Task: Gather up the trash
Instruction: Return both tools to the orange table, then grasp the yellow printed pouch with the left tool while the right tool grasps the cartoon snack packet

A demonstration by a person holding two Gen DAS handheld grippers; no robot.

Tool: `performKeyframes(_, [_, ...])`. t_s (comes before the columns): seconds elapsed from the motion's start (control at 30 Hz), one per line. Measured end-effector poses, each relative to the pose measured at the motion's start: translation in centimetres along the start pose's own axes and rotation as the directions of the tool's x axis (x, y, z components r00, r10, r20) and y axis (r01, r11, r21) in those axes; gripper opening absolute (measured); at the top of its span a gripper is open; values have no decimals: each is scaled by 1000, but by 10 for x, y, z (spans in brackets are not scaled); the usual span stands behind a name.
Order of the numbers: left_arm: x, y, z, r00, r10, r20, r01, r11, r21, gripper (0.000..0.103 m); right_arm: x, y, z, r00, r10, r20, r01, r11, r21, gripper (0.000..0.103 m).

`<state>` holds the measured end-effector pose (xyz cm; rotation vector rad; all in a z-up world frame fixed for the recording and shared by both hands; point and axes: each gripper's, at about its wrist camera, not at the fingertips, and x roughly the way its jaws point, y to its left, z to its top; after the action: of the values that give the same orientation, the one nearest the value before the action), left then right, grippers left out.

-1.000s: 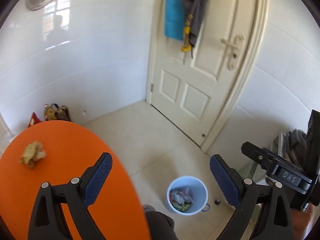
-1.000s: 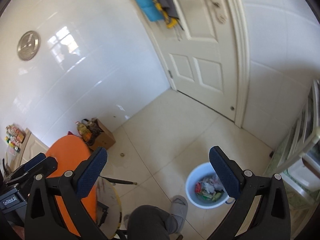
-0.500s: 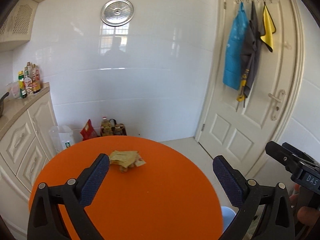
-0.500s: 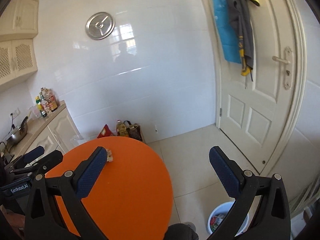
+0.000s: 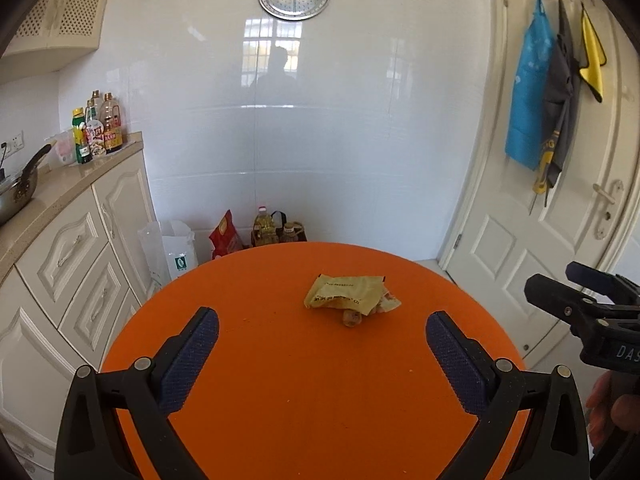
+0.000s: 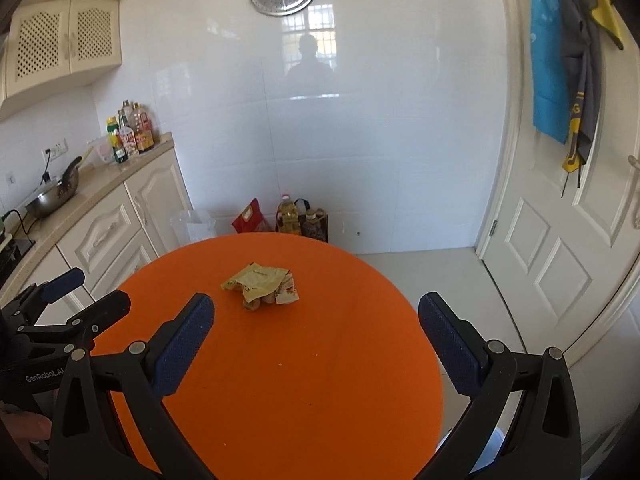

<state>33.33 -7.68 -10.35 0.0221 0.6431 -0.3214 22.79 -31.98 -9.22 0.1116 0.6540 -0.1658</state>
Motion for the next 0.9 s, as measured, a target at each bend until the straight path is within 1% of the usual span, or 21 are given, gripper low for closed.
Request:
performKeyframes(0.1, [41, -12, -3, 998, -7, -70, 10, 999, 50, 102, 42, -4, -2, 997, 5, -76, -4, 1000, 10, 103])
performKeyframes(0.23, [95, -24, -5, 987, -15, -159, 29, 996, 86, 102, 88, -21, -5, 989, -4, -149, 9, 999, 32, 103])
performKeyframes(0.37, [138, -33, 5, 978, -51, -203, 72, 992, 101, 102, 120, -39, -4, 982, -11, -186, 24, 997, 69, 103])
performKeyframes(0.43, [163, -40, 13, 972, -49, -228, 80, 988, 130, 102, 132, -46, -2, 980, -12, -200, 29, 996, 86, 103])
performKeyframes(0.5, [190, -38, 24, 965, -47, -259, 93, 982, 166, 102, 142, -51, -1, 977, -13, -212, 34, 995, 97, 103])
performKeyframes(0.53, [199, -40, 26, 961, -62, -270, 112, 978, 174, 102, 146, -54, 0, 976, -12, -216, 35, 994, 100, 103])
performKeyframes(0.6, [219, -41, 35, 949, -109, -296, 158, 976, 147, 102, 154, -57, 1, 975, -4, -222, 28, 994, 104, 103])
performKeyframes(0.7, [239, -24, 41, 927, -177, -330, 204, 978, 49, 102, 167, -54, 0, 971, 11, -239, 14, 994, 105, 103])
performKeyframes(0.73, [245, -20, 43, 924, -188, -333, 208, 978, 25, 102, 172, -52, 0, 969, 20, -245, 6, 995, 104, 103])
performKeyframes(0.9, [240, 2, 41, 936, -191, -296, 191, 981, -30, 102, 192, -33, 0, 959, 57, -278, -38, 997, 74, 103])
